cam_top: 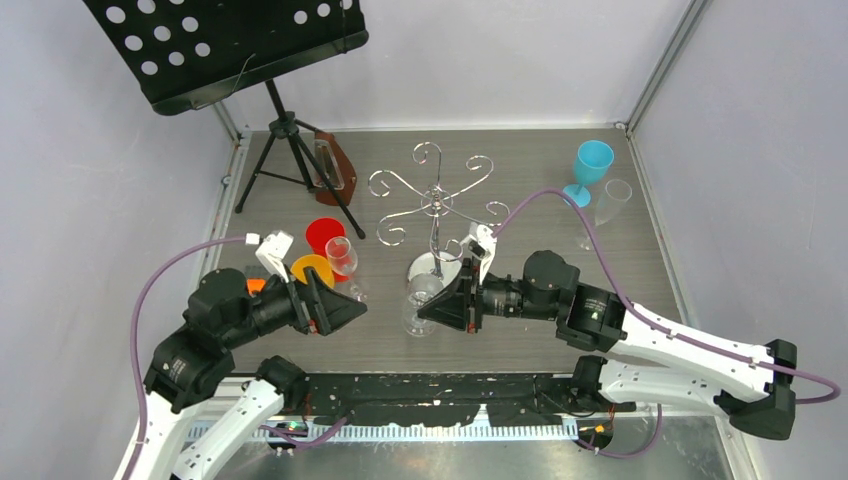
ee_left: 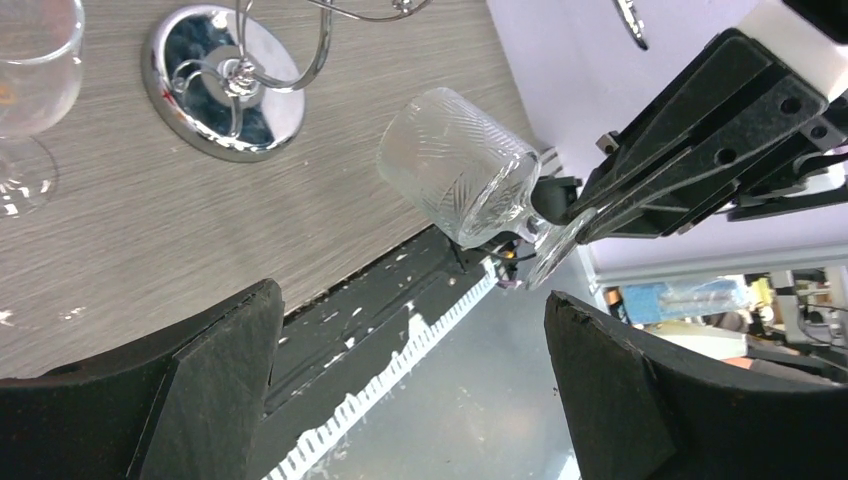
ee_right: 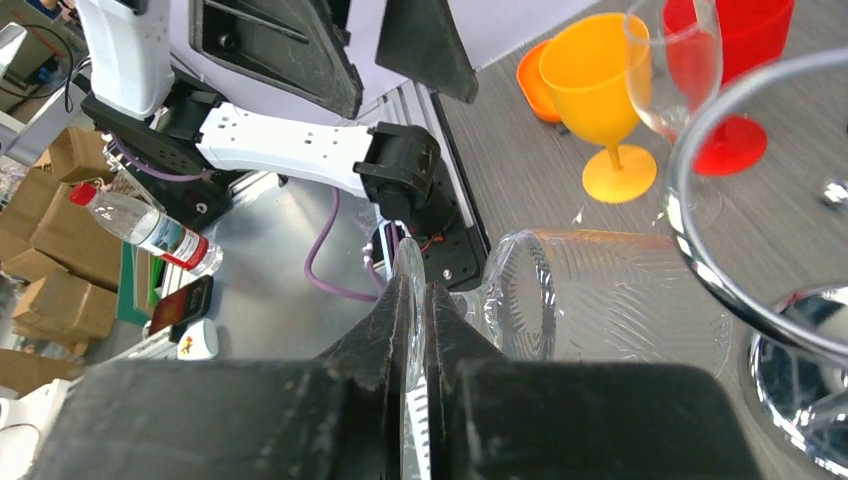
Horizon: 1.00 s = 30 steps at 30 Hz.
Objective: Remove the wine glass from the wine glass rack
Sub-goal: Place the wine glass at the center of the board.
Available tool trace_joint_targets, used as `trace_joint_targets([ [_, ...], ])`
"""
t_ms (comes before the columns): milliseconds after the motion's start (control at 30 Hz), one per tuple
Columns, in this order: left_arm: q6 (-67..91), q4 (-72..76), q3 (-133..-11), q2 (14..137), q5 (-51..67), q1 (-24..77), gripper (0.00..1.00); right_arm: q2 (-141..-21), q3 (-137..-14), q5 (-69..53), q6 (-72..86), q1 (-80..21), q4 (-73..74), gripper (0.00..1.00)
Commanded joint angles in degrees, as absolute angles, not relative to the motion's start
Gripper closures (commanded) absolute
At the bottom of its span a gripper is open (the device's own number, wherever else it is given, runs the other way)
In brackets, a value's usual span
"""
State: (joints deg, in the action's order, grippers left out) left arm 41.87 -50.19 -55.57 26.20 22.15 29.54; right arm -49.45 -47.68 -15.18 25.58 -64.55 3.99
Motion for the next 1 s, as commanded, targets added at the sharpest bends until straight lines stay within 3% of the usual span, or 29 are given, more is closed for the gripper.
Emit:
trace_joint_targets([
  [0, 47.7, -44.4, -54.4, 24.3, 24.9, 29.2, 0.01, -49.4, -50.2, -11.7, 19.8, -67.1, -10.3, 0.94],
  [967, 70.9, -26.8, -44.3, 16.2, 33.1, 29.3, 0.01, -55.7, -43.2, -3.4, -11.9, -82.2, -37.9, 0.94],
])
